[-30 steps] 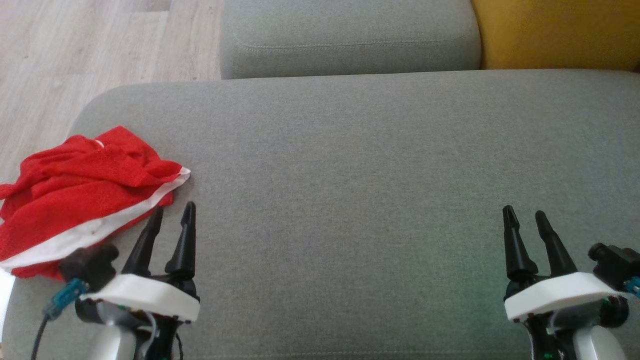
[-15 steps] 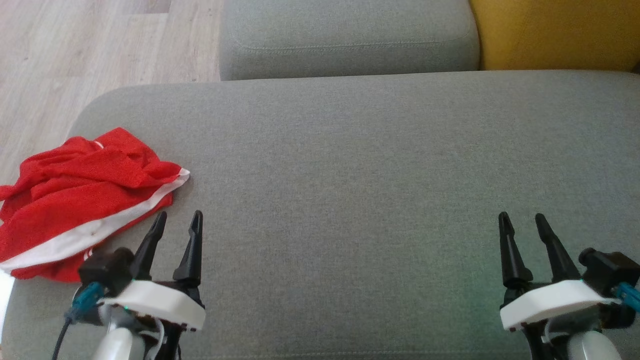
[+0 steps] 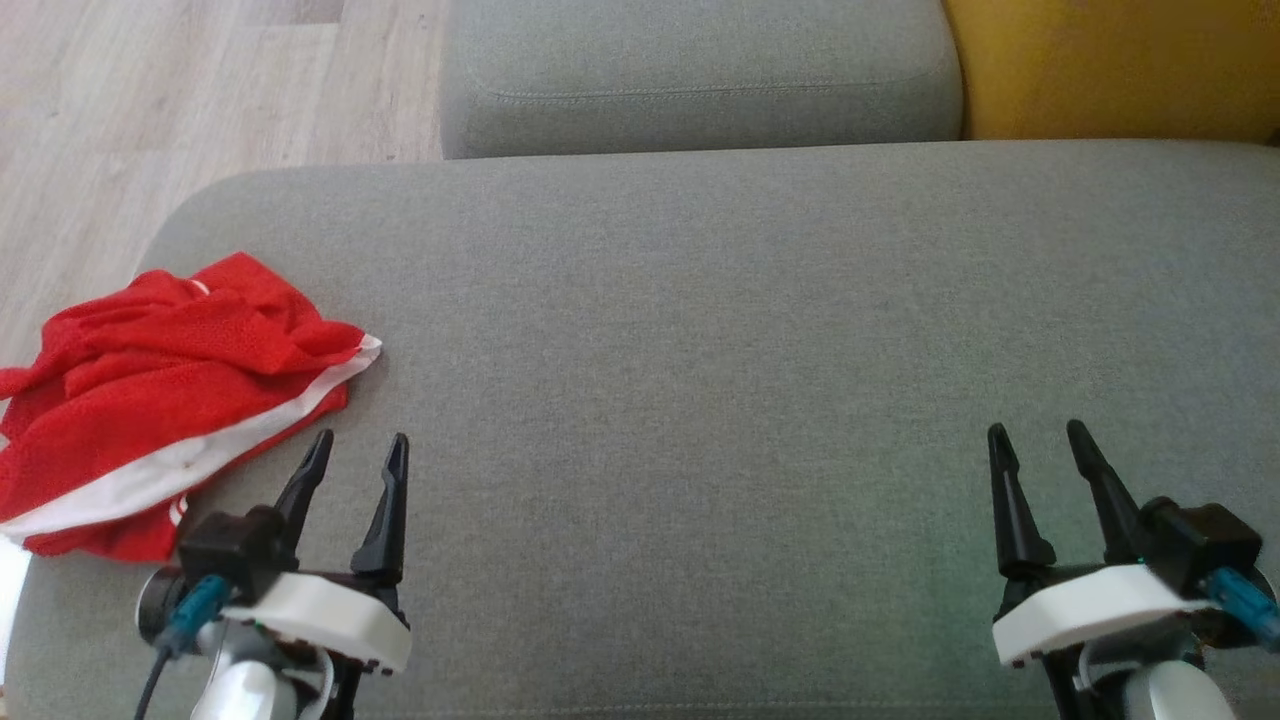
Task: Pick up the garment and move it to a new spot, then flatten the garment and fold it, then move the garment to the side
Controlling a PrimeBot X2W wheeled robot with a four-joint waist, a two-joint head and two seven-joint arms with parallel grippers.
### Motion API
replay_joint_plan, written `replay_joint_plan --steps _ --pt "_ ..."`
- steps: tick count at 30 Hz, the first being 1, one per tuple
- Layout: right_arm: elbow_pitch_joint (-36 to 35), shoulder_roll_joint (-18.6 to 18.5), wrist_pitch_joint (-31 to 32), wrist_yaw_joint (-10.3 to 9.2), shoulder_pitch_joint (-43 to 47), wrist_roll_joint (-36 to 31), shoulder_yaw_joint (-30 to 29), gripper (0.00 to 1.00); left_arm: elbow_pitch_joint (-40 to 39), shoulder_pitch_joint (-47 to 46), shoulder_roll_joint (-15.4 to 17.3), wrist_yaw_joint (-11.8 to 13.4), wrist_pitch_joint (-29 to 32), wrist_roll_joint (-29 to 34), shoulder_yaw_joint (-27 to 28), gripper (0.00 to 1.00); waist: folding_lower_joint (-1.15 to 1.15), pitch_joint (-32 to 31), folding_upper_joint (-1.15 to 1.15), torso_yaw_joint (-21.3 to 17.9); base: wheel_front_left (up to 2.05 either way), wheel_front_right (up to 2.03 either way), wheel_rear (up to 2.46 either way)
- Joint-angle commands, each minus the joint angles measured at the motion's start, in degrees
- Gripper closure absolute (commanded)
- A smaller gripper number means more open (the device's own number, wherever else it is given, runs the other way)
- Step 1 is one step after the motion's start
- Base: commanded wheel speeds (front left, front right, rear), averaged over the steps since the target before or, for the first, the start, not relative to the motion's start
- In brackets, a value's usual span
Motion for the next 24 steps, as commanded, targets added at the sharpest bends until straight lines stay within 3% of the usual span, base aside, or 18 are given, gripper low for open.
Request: replay_joint_plan --steps 1,24 --pt "-2.29 -0.32 -0.92 0.24 -0.97 -1.70 1.21 0.00 -1.65 -3.42 1.26 0.20 -0.96 1.96 2.06 0.00 0.00 -0.05 0.00 0.03 0.00 0.00 0.00" --pt "-1.67 -0.34 -1.88 0.24 -0.76 -2.05 -0.18 0.00 0.15 -4.71 0.85 0.75 -1.70 3.32 2.88 0.00 0.00 0.27 0.00 1.47 0.00 0.00 0.00"
